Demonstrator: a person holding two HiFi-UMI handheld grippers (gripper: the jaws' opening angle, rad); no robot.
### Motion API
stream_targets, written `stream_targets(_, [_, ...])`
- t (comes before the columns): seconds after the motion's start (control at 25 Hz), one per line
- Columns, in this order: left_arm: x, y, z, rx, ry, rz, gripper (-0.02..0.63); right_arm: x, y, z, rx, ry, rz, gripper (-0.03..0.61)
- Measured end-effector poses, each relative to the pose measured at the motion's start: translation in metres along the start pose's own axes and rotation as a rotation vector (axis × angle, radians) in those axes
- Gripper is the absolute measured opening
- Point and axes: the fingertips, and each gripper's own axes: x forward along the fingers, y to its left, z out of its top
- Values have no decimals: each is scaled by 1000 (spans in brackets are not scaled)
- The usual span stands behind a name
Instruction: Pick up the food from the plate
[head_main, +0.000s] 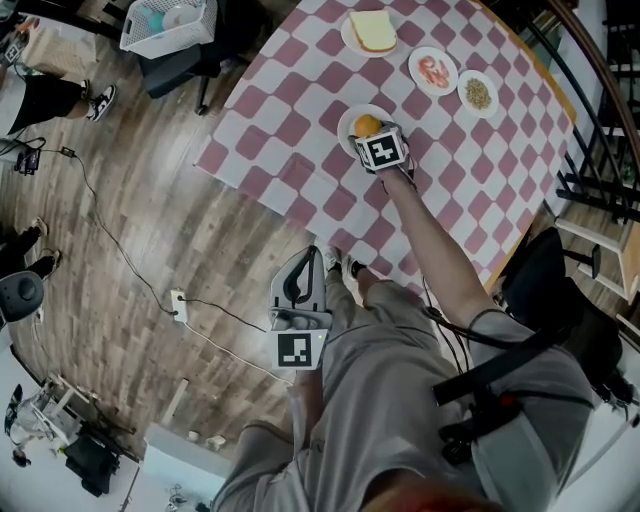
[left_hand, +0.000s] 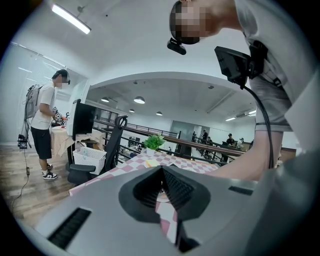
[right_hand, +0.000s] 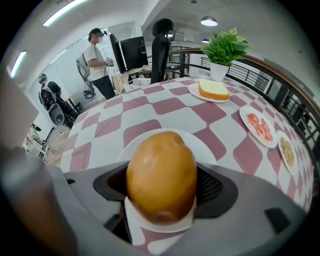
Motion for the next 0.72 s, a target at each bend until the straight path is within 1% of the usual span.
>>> stream_targets(0.16, [-4,1,1,3,-6,1,8,-7,-2,-2,13,29,-32,354])
stream_targets(0.36, [-10,1,6,19,-17,1,8,-5,-3,-1,-6,36,-36,354])
stream_targets(0.48, [-13,4,11,40,-26,2,8,-9,-6,9,-28,18,-50,354])
stream_targets(0.72, [-16,7,22,55,-38,-2,8,-44,-5,40,-17,-55,-55,354])
